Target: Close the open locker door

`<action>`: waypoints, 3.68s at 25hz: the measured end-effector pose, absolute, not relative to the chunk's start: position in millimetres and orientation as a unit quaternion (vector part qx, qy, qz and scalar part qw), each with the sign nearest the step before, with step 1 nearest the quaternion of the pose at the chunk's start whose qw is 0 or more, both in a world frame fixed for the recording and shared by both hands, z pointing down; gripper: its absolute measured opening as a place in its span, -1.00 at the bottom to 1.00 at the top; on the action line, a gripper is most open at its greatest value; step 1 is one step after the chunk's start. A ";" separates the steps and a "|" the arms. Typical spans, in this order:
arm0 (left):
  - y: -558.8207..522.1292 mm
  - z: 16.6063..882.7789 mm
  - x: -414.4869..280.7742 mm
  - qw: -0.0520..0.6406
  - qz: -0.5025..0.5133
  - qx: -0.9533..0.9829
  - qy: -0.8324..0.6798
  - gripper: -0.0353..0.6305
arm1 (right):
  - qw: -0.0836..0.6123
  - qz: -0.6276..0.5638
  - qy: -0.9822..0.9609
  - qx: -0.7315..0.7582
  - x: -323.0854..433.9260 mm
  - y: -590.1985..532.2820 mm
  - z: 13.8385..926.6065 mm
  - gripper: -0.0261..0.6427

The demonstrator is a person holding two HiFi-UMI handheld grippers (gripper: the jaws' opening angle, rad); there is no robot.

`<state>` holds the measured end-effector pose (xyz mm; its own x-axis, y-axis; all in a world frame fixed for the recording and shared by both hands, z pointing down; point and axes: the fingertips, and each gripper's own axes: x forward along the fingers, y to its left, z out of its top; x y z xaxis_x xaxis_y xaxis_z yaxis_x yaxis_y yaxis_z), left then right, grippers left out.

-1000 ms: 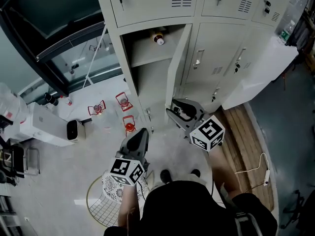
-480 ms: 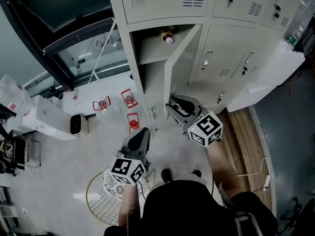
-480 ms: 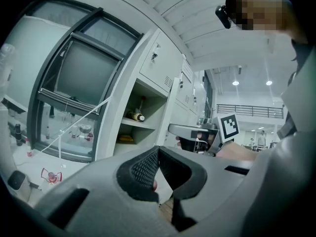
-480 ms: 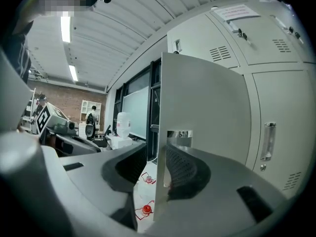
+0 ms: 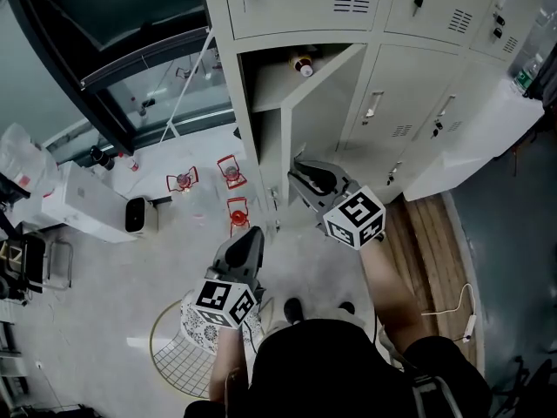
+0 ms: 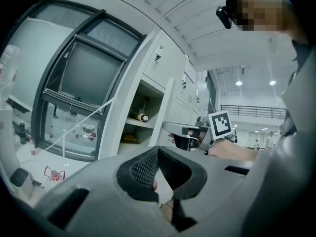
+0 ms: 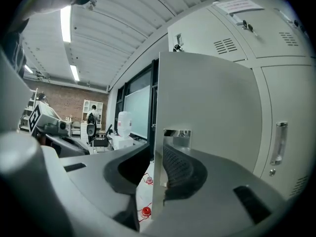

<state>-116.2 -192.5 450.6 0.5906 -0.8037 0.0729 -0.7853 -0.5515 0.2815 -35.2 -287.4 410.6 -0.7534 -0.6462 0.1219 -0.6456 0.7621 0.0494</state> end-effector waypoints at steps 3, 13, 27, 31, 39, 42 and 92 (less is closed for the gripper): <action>-192.7 450.7 -117.1 0.144 -0.034 0.879 -0.452 -0.84 | 0.065 0.000 -0.936 0.345 -40.1 -292.9 410.8 -0.72; -191.6 449.2 -122.9 0.142 -0.039 0.877 -0.457 -0.84 | 0.068 0.003 -0.928 0.366 -50.5 -316.7 415.6 -0.76; -190.7 451.4 -141.5 0.144 -0.041 0.870 -0.470 -0.84 | 0.073 0.021 -0.917 0.391 -63.7 -360.3 425.3 -0.76; -190.9 452.2 -144.2 0.145 -0.041 0.869 -0.471 -0.84 | 0.074 0.023 -0.916 0.394 -66.5 -367.7 428.3 -0.77; -191.4 451.1 -147.1 0.144 -0.040 0.870 -0.470 -0.84 | 0.080 0.020 -0.911 0.404 -75.4 -383.9 427.8 -0.82; -191.5 451.8 -149.1 0.145 -0.041 0.869 -0.471 -0.84 | 0.082 0.024 -0.910 0.406 -77.2 -390.7 428.3 -0.83; -166.1 446.0 -149.1 0.134 -0.035 0.873 -0.467 -0.84 | 0.105 0.021 -0.887 0.449 -77.5 -421.0 435.9 -0.83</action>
